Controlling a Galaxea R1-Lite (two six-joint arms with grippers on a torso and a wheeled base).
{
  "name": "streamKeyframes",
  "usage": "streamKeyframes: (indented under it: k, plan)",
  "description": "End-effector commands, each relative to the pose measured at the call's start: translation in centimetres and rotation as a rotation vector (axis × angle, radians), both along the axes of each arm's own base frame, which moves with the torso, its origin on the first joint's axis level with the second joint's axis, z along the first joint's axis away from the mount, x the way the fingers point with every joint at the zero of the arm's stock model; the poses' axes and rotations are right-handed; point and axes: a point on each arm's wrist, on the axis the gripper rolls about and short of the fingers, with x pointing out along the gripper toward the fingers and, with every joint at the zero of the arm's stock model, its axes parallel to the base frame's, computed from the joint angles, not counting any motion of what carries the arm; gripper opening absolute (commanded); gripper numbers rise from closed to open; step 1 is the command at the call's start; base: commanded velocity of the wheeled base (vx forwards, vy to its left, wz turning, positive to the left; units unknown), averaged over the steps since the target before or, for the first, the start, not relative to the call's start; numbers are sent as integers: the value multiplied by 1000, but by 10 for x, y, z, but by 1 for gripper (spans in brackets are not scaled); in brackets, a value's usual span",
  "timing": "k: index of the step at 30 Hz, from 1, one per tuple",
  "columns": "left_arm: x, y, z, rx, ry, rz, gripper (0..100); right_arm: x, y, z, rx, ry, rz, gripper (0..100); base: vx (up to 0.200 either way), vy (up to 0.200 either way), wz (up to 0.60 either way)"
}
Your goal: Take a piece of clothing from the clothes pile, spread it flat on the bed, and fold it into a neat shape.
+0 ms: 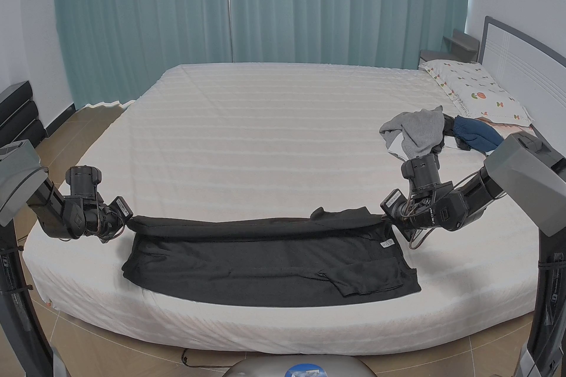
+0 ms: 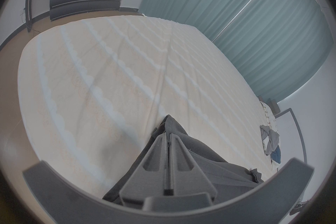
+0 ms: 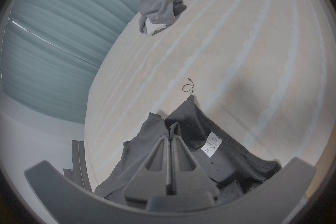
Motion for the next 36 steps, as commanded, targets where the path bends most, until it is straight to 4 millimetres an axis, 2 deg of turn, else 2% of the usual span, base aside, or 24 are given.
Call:
streamKeyframes:
  k: [1, 2, 4, 7, 11, 15, 18, 20, 23, 28, 33, 36]
  plan:
    - [15, 3, 12, 9, -60, 5, 0, 7, 3, 9, 11, -61, 7, 0, 0, 0, 0]
    - [17, 3, 13, 9, -66, 6, 0, 9, 3, 10, 12, -68, 8, 0, 0, 0, 0]
    - [32, 5, 29, -36, -144, 54, 0, 26, 6, 16, 29, -159, -5, 0, 0, 0, 0]
    - [45, 8, 48, -155, -225, 142, 0, 38, 1, 28, 63, -281, -36, 0, 0, 0, 0]
    - [48, 9, 45, -202, -228, 160, 0, 43, 1, 31, 78, -410, -40, 0, 0, 0, 0]
    - [45, 9, 40, -202, -226, 162, 0, 35, 0, 16, 22, -363, -11, 0, 0, 0, 0]
    - [35, 9, 30, -196, -228, 158, 0, 22, -6, 1, -31, -300, 15, 0, 0, 0, 0]
    - [32, 10, 27, -179, -225, 151, 0, 19, -8, -2, -44, -287, 22, 0, 0, 0, 0]
    - [9, 12, 5, -40, -151, 63, 0, -1, -13, -15, -97, -219, 63, 0, 0, 0, 0]
    - [-22, 12, -19, 101, -39, -45, 0, -23, -14, -26, -137, -156, 125, 0, 0, 0, 0]
    - [-35, 10, -34, 181, 28, -132, 0, -34, -18, -40, -171, -101, 154, 0, 0, 0, 0]
    - [-37, 9, -35, 185, 36, -139, 0, -41, -19, -47, -176, -69, 175, 0, 0, 0, 0]
